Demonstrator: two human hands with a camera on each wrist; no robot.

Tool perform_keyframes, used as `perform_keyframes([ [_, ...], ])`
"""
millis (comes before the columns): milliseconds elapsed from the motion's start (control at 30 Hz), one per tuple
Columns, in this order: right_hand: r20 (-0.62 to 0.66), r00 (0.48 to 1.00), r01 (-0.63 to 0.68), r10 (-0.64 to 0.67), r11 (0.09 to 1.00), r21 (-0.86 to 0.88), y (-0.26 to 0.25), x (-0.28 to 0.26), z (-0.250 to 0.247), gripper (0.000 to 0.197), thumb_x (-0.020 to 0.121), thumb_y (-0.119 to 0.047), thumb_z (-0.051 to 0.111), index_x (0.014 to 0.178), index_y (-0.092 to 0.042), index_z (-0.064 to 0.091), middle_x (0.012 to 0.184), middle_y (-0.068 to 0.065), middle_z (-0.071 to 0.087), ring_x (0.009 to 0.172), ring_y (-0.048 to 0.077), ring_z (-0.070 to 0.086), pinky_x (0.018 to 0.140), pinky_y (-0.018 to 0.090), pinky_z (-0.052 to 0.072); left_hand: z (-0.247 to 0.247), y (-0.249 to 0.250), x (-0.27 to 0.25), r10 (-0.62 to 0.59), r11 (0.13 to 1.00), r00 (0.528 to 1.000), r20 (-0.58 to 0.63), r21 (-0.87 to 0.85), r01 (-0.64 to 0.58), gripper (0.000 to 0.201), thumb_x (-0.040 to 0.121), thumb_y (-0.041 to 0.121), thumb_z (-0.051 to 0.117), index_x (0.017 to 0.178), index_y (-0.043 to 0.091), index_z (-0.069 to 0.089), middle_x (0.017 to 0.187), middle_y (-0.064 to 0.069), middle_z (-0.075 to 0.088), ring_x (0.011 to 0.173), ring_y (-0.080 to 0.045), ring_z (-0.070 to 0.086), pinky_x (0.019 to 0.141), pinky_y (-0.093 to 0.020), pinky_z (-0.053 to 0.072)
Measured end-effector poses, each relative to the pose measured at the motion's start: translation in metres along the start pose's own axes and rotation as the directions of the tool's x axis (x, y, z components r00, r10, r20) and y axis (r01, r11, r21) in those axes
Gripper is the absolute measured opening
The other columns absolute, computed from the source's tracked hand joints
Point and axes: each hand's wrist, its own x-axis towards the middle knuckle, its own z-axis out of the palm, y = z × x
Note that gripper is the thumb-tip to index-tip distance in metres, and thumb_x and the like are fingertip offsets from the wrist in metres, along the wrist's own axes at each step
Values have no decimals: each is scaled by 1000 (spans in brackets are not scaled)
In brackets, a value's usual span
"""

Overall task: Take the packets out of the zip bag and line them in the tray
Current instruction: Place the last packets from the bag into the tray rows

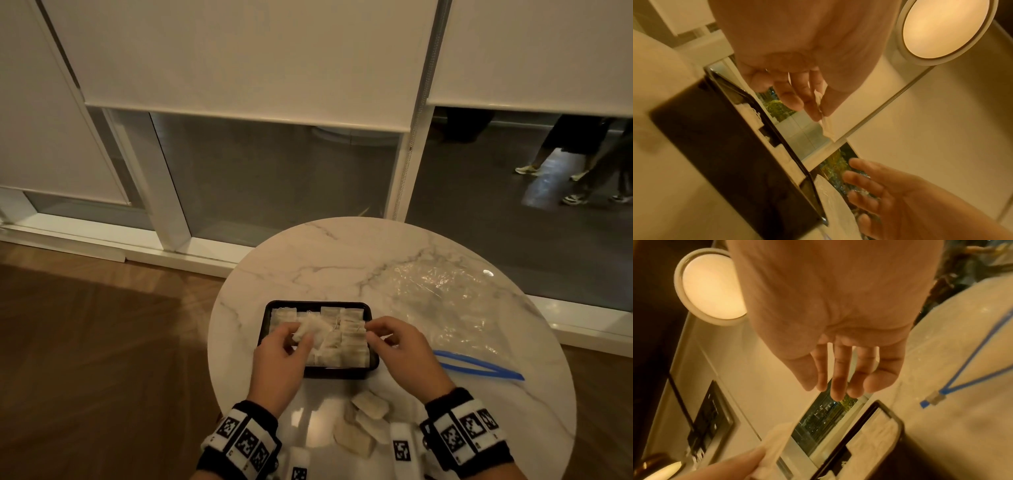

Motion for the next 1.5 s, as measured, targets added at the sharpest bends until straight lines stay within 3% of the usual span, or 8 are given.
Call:
perform_keyframes([
  [100,56,998,-38,30,986,165,-6,-12,1,13,95,-33,65,106,-35,70,98,-13,73,86,2,68,65,16,50,20,17,-11,6,989,985,174,-146,20,12,95,18,68,104,24,74,95,5,77,90,-16,72,85,-35,60],
  [233,40,999,-43,33,958,283,-11,-18,-2,8,93,-16,69,93,-21,75,84,-6,77,73,2,69,59,13,48,37,23,-19,-16,975,960,279,-207,77,12,96,17,67,105,19,74,98,-1,77,93,-21,73,85,-38,61],
  [367,-1,999,-49,52,956,290,-10,-19,-10,6,89,-12,72,89,-17,77,81,-5,77,75,4,71,67,16,52,36,20,-18,-24,980,966,257,-184,73,10,96,18,68,104,21,74,96,1,77,92,-21,72,78,-30,59],
  [533,52,996,-79,67,958,276,-14,-22,-16,4,89,-15,73,91,-13,76,69,-10,72,61,-6,63,54,8,45,33,25,-20,-23,973,967,253,-215,79,10,97,18,66,104,20,73,94,0,77,87,-15,71,68,-18,53],
  [800,36,998,-58,49,949,311,-14,-25,-18,7,91,-15,70,86,-13,75,68,-7,70,58,-4,60,53,10,44,32,27,-24,-15,966,962,274,-245,84,14,96,19,67,109,20,71,96,-9,75,89,-20,71,78,-24,58],
  [1200,96,995,-49,22,954,296,-18,-27,-32,11,90,-13,72,79,-13,75,67,-7,68,59,-2,58,53,12,44,34,28,-25,23,988,948,317,-149,26,22,96,17,68,116,24,67,100,-1,73,92,-18,69,82,-28,59],
  [1400,-210,970,-64,123,961,271,2,-19,-41,12,88,-13,73,77,-15,76,72,-3,74,69,7,67,65,22,50,31,20,-23,-41,995,984,172,-80,55,18,93,26,70,108,35,67,97,10,70,91,-16,67,81,-26,58],
  [1500,-91,989,-82,118,939,335,-3,-24,-40,9,89,-13,72,81,-12,76,71,-3,73,61,1,61,55,17,45,31,18,-22,-59,998,976,209,-21,65,11,95,28,68,105,33,70,101,12,71,95,-10,67,87,-28,58],
])
